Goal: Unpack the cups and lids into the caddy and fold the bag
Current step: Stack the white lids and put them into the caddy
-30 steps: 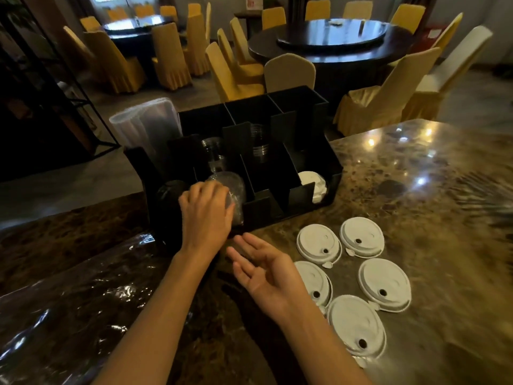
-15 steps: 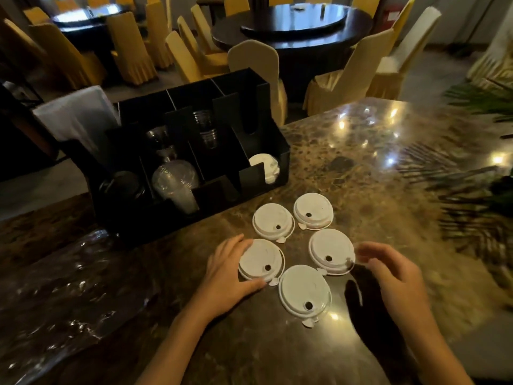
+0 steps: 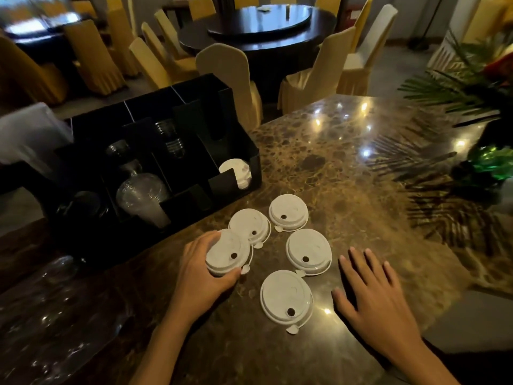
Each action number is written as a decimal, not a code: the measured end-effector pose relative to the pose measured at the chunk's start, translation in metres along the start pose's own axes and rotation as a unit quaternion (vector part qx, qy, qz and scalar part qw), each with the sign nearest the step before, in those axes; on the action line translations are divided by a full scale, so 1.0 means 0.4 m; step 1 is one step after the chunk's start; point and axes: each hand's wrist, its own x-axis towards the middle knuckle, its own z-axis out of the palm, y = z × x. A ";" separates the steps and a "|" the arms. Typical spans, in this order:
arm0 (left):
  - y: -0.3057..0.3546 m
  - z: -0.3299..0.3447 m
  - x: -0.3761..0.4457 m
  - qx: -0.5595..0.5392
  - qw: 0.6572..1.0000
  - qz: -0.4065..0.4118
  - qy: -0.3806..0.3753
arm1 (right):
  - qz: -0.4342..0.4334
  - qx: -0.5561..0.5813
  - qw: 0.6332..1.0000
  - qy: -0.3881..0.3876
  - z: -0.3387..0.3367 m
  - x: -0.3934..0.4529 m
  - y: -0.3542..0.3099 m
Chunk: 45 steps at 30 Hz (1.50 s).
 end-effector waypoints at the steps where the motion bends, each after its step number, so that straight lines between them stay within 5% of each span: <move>1: 0.011 0.001 0.026 -0.012 1.000 0.002 0.010 | -0.003 -0.003 1.000 0.001 0.001 0.000 0.000; 10: 0.008 0.073 0.209 0.053 0.986 0.044 -0.155 | -0.006 -0.009 1.000 -0.010 0.001 0.003 0.001; 22: 0.000 0.067 0.220 0.098 0.980 0.091 -0.150 | -0.017 -0.002 1.000 0.006 0.014 0.007 0.008; 26: 0.056 0.027 0.149 0.023 0.985 0.099 -0.136 | -0.020 -0.003 1.000 0.013 0.015 0.008 0.009; 33: 0.127 0.046 -0.028 -0.050 0.935 0.216 -0.276 | -0.024 0.001 1.000 0.021 0.014 0.009 0.010; 45: 0.093 0.083 -0.046 0.020 0.919 0.251 -0.302 | -0.026 0.004 0.999 0.020 0.016 0.006 0.010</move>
